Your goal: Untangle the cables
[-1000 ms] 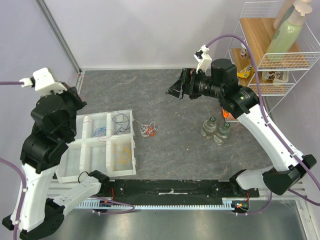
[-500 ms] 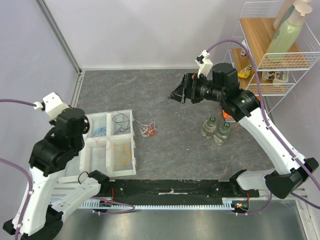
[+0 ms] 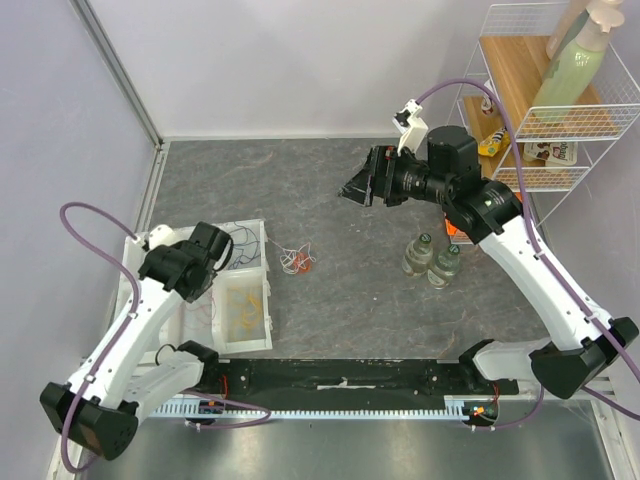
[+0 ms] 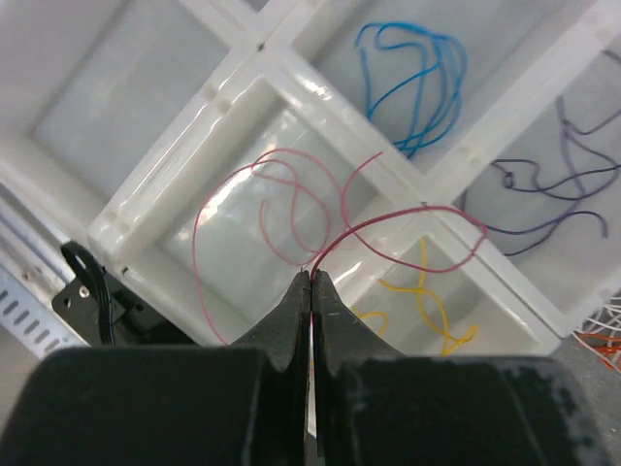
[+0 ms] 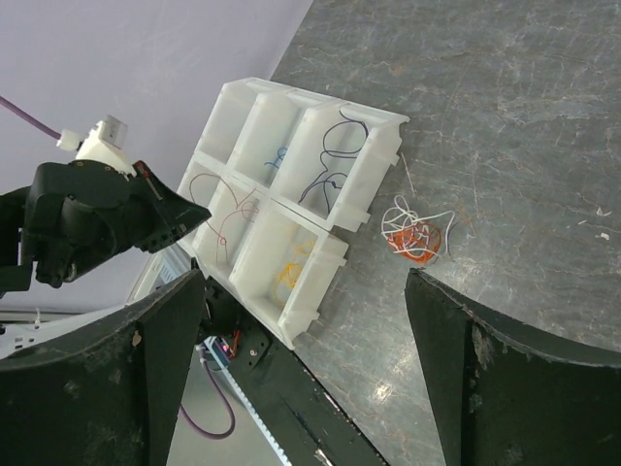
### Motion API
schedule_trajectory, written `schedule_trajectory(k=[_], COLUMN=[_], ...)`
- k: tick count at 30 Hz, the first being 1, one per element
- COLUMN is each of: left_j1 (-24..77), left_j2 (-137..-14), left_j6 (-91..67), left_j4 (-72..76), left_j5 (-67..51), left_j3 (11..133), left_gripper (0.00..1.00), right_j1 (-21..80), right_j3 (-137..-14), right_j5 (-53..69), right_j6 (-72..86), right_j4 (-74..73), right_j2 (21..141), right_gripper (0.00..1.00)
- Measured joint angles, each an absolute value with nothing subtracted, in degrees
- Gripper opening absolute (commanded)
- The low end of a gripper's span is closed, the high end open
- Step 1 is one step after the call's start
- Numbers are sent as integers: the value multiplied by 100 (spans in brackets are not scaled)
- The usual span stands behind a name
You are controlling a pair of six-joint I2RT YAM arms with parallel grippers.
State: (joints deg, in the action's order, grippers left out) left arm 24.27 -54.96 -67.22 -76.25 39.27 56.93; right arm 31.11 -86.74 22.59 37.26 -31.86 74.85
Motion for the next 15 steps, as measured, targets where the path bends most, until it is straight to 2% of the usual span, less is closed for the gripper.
schedule_trajectory(k=[8, 15], left_j1=[1083, 635], left_j2=[-5054, -5050], left_j6=[-6748, -6827], left_j4=[-7585, -7526], left_j5=[2919, 2794], left_j3=[4792, 4598], left_gripper=[2, 3], right_j1=[3094, 3096], right_j3=[-8479, -8444], right_j5=[2255, 2239], right_j6=[3743, 3741], right_j4=[-3203, -3240], right_j2=[7249, 7225], right_gripper=[92, 92])
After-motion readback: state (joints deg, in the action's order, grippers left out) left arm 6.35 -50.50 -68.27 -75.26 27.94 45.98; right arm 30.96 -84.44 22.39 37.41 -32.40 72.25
